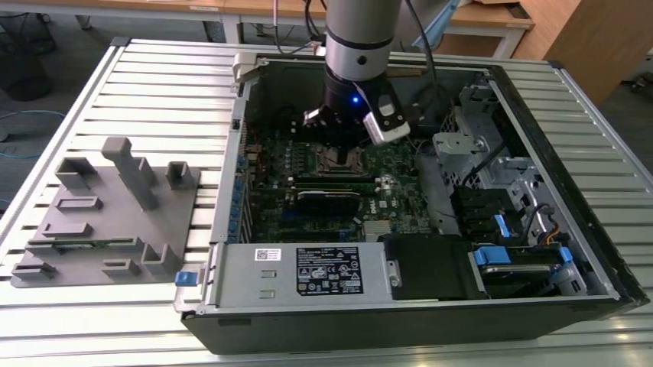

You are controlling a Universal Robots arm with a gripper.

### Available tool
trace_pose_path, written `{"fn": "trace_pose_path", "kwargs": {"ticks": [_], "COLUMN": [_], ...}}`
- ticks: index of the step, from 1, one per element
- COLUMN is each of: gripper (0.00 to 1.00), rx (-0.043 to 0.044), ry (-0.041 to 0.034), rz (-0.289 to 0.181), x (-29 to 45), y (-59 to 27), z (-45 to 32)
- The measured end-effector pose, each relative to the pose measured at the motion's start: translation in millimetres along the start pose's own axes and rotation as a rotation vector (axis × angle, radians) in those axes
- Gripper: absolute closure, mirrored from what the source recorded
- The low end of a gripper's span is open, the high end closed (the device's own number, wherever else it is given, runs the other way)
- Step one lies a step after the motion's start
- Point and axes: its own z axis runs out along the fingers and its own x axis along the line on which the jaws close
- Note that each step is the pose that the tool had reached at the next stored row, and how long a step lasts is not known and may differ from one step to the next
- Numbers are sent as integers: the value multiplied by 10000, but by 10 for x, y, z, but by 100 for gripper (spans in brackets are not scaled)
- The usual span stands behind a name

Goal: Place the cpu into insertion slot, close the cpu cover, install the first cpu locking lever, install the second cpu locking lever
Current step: 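Install the second cpu locking lever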

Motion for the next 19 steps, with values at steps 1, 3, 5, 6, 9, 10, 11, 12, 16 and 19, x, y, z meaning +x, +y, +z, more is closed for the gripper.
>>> {"fn": "trace_pose_path", "kwargs": {"ticks": [1,3,5,6,9,10,11,12,16,19], "gripper": [90,90,90,90,90,90,90,90,90,90], "rx": [0,-1,-1,-1,0,0,0,0,-2,-1], "ry": [0,0,0,0,1,0,0,1,-2,-8], "rz": [-6,-8,-10,-11,-11,-10,-11,-11,-11,-10], "x": [0,0,0,-1,0,0,0,0,9,42], "y": [-6,-9,-9,-9,-9,-9,-9,-9,-10,-11], "z": [0,0,0,0,0,0,0,0,0,2]}}
